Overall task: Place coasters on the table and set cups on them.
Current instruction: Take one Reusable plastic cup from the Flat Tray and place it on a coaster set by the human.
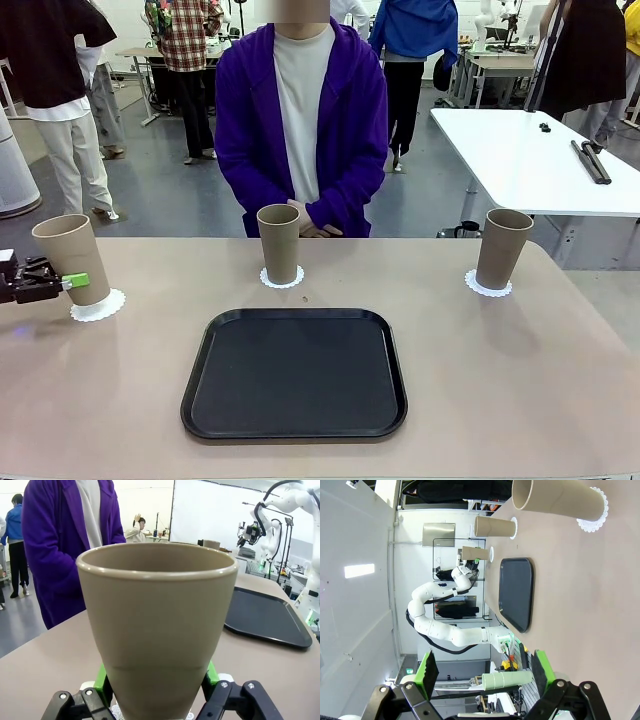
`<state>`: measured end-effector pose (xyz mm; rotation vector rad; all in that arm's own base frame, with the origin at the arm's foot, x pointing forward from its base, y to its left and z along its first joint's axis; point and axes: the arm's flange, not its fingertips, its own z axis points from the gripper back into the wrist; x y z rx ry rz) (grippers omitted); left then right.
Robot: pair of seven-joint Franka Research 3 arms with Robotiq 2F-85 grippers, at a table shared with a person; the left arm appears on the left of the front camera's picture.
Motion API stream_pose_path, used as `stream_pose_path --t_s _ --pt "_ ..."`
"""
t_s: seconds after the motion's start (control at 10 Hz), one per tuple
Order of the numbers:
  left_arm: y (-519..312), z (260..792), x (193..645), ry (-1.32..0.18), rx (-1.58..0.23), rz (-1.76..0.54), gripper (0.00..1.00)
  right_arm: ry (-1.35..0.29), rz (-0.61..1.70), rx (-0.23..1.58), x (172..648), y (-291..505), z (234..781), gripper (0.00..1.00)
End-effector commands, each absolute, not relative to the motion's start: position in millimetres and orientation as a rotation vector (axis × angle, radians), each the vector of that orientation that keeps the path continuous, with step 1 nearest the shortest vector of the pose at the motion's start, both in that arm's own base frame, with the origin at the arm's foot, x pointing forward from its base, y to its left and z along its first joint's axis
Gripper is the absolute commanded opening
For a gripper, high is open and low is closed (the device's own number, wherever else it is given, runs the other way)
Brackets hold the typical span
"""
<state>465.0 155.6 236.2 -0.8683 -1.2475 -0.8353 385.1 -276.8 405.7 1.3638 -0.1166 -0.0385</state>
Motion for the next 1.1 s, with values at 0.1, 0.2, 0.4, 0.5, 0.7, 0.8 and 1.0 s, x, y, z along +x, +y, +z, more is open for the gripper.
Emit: stream_pose_path --t_s 0.1,0.2,0.4,0.5,0.7,0.8,1.0 --pt "155.5 232.7 464.4 -1.250 -0.859 -0.906 0.84 -0.120 -0.044 1.366 385.9 -276.4 406.8 1.00" --pt "154.8 231.8 465.1 -1.251 -0.862 -0.912 0.84 -0.120 -0.044 1.366 385.9 -276.4 406.8 1.00" --pt "153.8 226.1 465.0 -1.245 -0.850 -0.932 0.84 -0.120 -0.044 1.366 385.9 -276.4 406.8 1.00" --pt "153.0 223.9 465.9 -1.240 -0.845 -0.944 0.84 -0.120 -0.044 1.366 385.9 -276.4 406.8 1.00" --pt "150.9 219.7 465.8 -1.226 -0.842 -0.956 0.84 -0.120 -0.044 1.366 385.9 -276.4 406.8 1.00" --pt "150.7 219.2 465.5 -1.219 -0.846 -0.956 0.92 -0.120 -0.044 1.366 385.9 -276.4 406.8 1.00" --pt "151.1 221.6 465.8 -1.204 -0.854 -0.953 1.00 -0.120 -0.044 1.366 385.9 -276.4 406.8 1.00"
